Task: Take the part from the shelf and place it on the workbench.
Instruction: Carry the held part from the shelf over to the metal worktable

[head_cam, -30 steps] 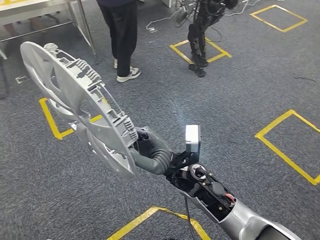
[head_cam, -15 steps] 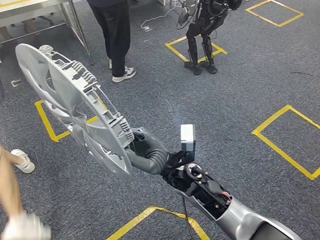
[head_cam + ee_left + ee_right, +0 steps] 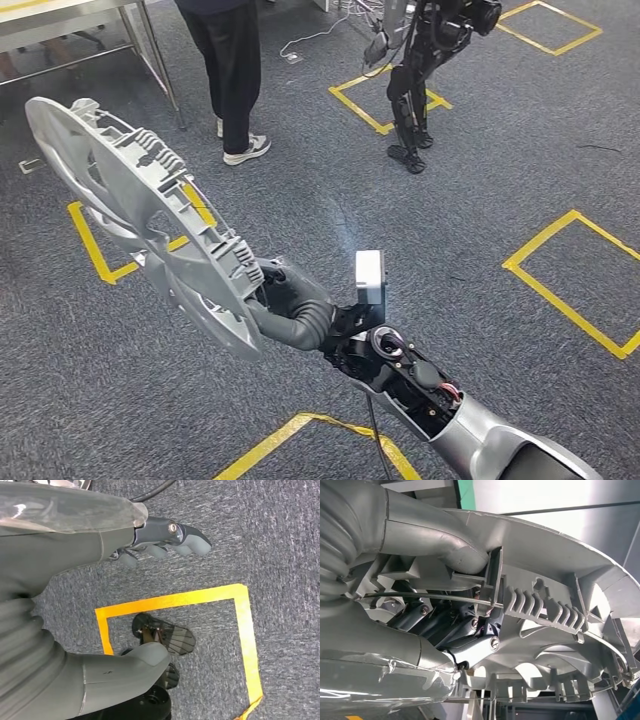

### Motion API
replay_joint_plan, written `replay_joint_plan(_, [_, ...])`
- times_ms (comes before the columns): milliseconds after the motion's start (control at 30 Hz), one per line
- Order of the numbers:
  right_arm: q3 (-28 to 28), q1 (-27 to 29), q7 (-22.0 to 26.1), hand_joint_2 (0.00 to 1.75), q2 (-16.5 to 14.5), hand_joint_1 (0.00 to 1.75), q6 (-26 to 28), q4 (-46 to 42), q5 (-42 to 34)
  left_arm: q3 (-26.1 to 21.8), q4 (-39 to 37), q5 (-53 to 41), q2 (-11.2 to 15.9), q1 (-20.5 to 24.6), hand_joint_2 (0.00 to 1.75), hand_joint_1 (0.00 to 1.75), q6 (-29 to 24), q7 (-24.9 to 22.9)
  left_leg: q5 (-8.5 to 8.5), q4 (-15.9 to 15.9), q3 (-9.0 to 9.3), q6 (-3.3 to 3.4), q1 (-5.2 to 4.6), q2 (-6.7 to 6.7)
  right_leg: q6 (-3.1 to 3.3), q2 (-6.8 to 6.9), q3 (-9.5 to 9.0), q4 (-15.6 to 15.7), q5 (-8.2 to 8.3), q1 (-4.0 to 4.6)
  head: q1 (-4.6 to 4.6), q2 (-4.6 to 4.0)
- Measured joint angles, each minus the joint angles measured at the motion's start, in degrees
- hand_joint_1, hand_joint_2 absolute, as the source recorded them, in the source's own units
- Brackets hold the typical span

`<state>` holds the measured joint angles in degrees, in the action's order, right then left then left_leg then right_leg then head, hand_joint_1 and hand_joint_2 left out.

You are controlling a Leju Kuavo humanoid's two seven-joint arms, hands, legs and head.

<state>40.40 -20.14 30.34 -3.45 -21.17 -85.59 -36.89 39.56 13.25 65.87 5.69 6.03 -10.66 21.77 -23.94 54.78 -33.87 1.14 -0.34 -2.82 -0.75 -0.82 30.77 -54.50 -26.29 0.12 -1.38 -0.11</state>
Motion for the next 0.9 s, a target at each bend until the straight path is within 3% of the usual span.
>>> replay_joint_plan(133, [0.01, 0.12, 0.0, 1.75, 0.0, 1.75, 0.08, -0.02, 0.01, -0.01, 0.01, -0.01, 0.0, 0.09, 1.75, 0.0, -0.05, 0.01, -0.14, -0.05, 0.15, 0.58, -0.1, 0.0, -0.57, 0.01, -0.2, 0.1, -0.17, -0.15, 0.07, 0.0])
replay_joint_plan(200, [0.01, 0.12, 0.0, 1.75, 0.0, 1.75, 0.11, -0.05, 0.03, 0.01, 0.02, -0.02, -0.03, 0.15, 1.75, 0.0, -0.05, 0.02, -0.03, -0.58, 0.64, 0.93, 0.19, -0.03, -0.97, 0.13, 0.34, -1.55, -1.31, -0.11, -0.05, 0.0])
replay_joint_plan(233, [0.01, 0.14, 0.02, 1.75, 0.0, 1.75, 0.11, -0.07, 0.04, 0.01, 0.02, -0.03, -0.05, 0.19, 1.75, 0.0, -0.06, 0.02, 0.0, -0.8, 0.9, 1.08, 0.34, -0.07, -1.17, 0.19, 1.46, -4.09, -2.73, -0.1, -0.23, 0.0])
replay_joint_plan(300, [0.01, 0.19, 0.1, 1.75, 0.0, 1.75, 0.04, -0.03, 0.04, 0.01, 0.02, -0.04, -0.04, 0.27, 1.75, 0.0, -0.11, -0.04, -0.1, -0.85, 1.11, 1.24, 0.38, -0.3, -1.4, 0.25, 5.53, -12.26, -6.44, -0.2, -0.58, 0.0])
replay_joint_plan(333, [0.01, 0.25, 0.17, 1.75, 0.01, 1.75, -0.07, 0.02, 0.04, 0.02, 0.02, -0.03, -0.03, 0.31, 1.75, 0.0, -0.18, -0.09, -0.14, -0.84, 1.17, 1.24, 0.37, -0.55, -1.45, 0.25, 7.49, -15.85, -7.57, -0.23, -0.69, 0.0])
replay_joint_plan(367, [0.0, 0.3, 0.25, 1.75, 0.01, 1.75, -0.21, 0.1, 0.04, 0.03, 0.02, 0.01, -0.02, 0.34, 1.75, 0.0, -0.26, -0.16, -0.2, -0.83, 1.24, 1.21, 0.37, -0.92, -1.44, 0.25, 8.64, -17.65, -7.63, -0.26, -0.74, 0.0])
replay_joint_plan(400, [-0.01, 0.33, 0.32, 1.75, 0.02, 1.75, -0.43, 0.21, 0.05, 0.04, 0.02, 0.08, -0.01, 0.37, 1.75, 0.0, -0.34, -0.22, -0.27, -0.82, 1.36, 1.13, 0.37, -1.41, -1.35, 0.21, 8.56, -16.97, -6.42, -0.28, -0.81, 0.0])
replay_joint_plan(433, [-0.01, 0.33, 0.39, 1.75, 0.02, 1.75, -0.64, 0.31, 0.05, 0.04, 0.02, 0.15, -0.03, 0.41, 1.75, 0.0, -0.42, -0.25, -0.35, -0.8, 1.56, 1.02, 0.37, -2.02, -1.16, -0.05, 7.26, -13.86, -4.18, -0.29, -0.89, 0.0])
replay_joint_plan(500, [-0.03, 0.22, 0.52, 1.75, 0.02, 1.75, -1.11, 0.49, 0.06, 0.09, 0.02, 0.24, -0.16, 0.66, 1.75, 0.0, -0.5, -0.28, -0.55, -0.75, 1.81, 0.69, 0.39, -3.3, -0.65, -2.11, 3.32, -5.22, 0.11, -0.38, -0.91, 0.0])
replay_joint_plan(567, [-0.08, 0.05, 0.68, 1.75, 0.02, 1.75, -1.4, 0.65, 0.07, 0.25, 0.02, 0.22, -0.3, 1.02, 1.75, 0.0, -0.56, -0.3, -0.58, -0.7, 1.62, 0.2, 0.58, -4.5, -0.27, -3.71, 1.14, -0.6, 1.44, -0.37, -0.87, 0.0])
replay_joint_plan(633, [-0.11, -0.09, 0.78, 1.75, 0.02, 1.75, -1.52, 0.78, 0.14, 0.45, 0.02, 0.21, -0.29, 1.12, 1.75, 0.0, -0.64, -0.33, -0.4, -0.91, 1.39, -0.5, 0.82, -5.78, 0.1, -2.86, 0.71, -0.01, 1.26, -0.28, -0.91, 0.0])
replay_joint_plan(667, [-0.11, -0.14, 0.79, 1.75, 0.01, 1.75, -1.55, 0.83, 0.19, 0.51, 0.02, 0.21, -0.27, 1.06, 1.75, 0.0, -0.68, -0.37, -0.49, -0.86, 1.37, -0.78, 0.85, -5.51, 0.38, -2.11, 0.41, 0.38, 1.34, -0.32, -0.88, 0.0])
replay_joint_plan(733, [-0.14, -0.28, 0.89, 1.75, -0.01, 1.75, -1.67, 0.92, 0.32, 0.54, 0.02, 0.24, -0.26, 1.09, 1.75, 0.0, -0.74, -0.46, -2.07, 1.76, 0.08, -1.26, 0.6, -2.17, 0.91, -0.51, -0.37, 1.37, 1.58, -0.51, -0.39, 0.0])
replay_joint_plan(800, [-0.17, -0.42, 1.05, 1.75, -0.02, 1.75, -1.81, 1.08, 0.57, 0.55, 0.02, 0.25, -0.3, 1.35, 1.75, 0.0, -0.75, -0.58, -5.51, 9.2, -3.88, -1.75, 0.6, 1.39, 1.22, 1.14, -0.72, 1.76, 1.54, -0.48, 0.21, 0.0])
replay_joint_plan(867, [-0.17, -0.48, 1.12, 1.75, -0.02, 1.75, -1.89, 1.37, 0.76, 0.55, 0.02, 0.25, -0.31, 1.5, 1.75, 0.0, -0.75, -0.66, -7.51, 16.11, -7.92, -2.3, 0.99, 2.06, 1.3, 2.76, -0.78, 1.75, 1.3, -0.5, 0.51, 0.0])
replay_joint_plan(900, [-0.17, -0.48, 1.11, 1.75, -0.02, 1.75, -1.92, 1.54, 0.78, 0.55, 0.02, 0.28, -0.29, 1.46, 1.75, 0.0, -0.75, -0.68, -6.93, 16.66, -8.49, -2.57, 1.24, 2.26, 1.25, 3.5, -0.86, 1.72, 1.14, -0.54, 0.6, 0.0])
